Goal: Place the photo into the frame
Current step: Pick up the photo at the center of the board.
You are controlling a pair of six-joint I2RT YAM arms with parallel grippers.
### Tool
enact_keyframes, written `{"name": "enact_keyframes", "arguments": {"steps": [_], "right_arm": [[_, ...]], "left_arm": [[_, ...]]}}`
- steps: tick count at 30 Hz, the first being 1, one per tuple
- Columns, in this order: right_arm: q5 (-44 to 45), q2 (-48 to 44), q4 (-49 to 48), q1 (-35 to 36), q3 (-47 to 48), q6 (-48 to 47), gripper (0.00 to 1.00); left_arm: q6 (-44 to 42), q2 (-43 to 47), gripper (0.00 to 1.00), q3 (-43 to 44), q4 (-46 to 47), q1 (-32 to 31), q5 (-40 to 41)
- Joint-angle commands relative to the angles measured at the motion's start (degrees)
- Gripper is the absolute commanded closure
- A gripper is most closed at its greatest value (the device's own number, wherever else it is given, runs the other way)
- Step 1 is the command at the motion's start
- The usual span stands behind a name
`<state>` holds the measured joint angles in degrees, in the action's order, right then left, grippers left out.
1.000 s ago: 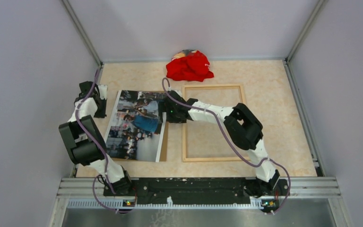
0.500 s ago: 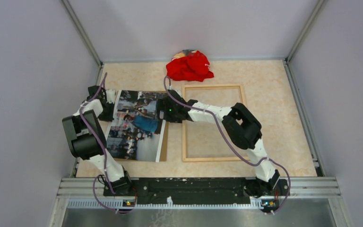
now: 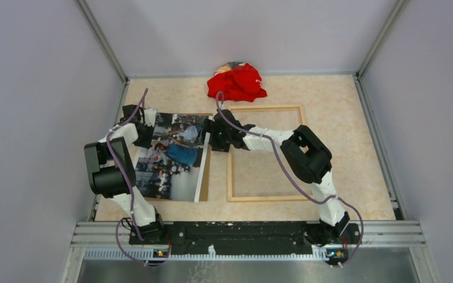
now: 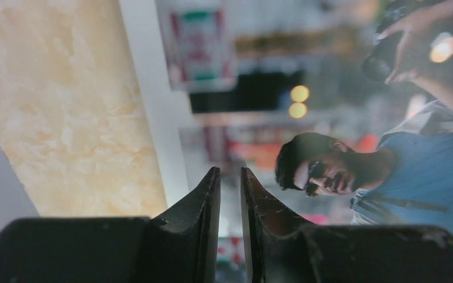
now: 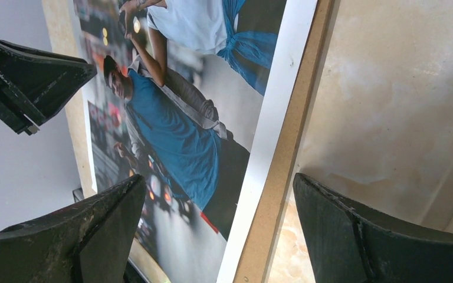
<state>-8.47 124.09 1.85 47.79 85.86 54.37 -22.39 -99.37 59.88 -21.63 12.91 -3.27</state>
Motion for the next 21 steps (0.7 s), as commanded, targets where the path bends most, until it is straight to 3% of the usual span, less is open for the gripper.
{"name": "enact_keyframes", "arguments": {"steps": [1,6,16,21], "right_arm": [[2.4,1.3,4.7,-0.5,-1.9,-0.9,0.04],[5.4,0.0,6.4,-1.8,-1.1,-2.9,0.04],[8.2,3.0,9.8,-4.3,4.6,-5.7,0.04],[8.2,5.2,9.8,-4.7,6.7,-5.5,0.04]], "left_arm": [[0.8,-0.1,0.74,-0.5,-3.2,-1.1,-7.3],[-0.6,3.4,0.74,4.6,-7.9,-1.0,-12.4],[1.3,-0.5,0.73,13.7,-1.4,1.2,6.1],[2.0,-3.1,0.74,11.5,0.7,1.1,7.6]]}}
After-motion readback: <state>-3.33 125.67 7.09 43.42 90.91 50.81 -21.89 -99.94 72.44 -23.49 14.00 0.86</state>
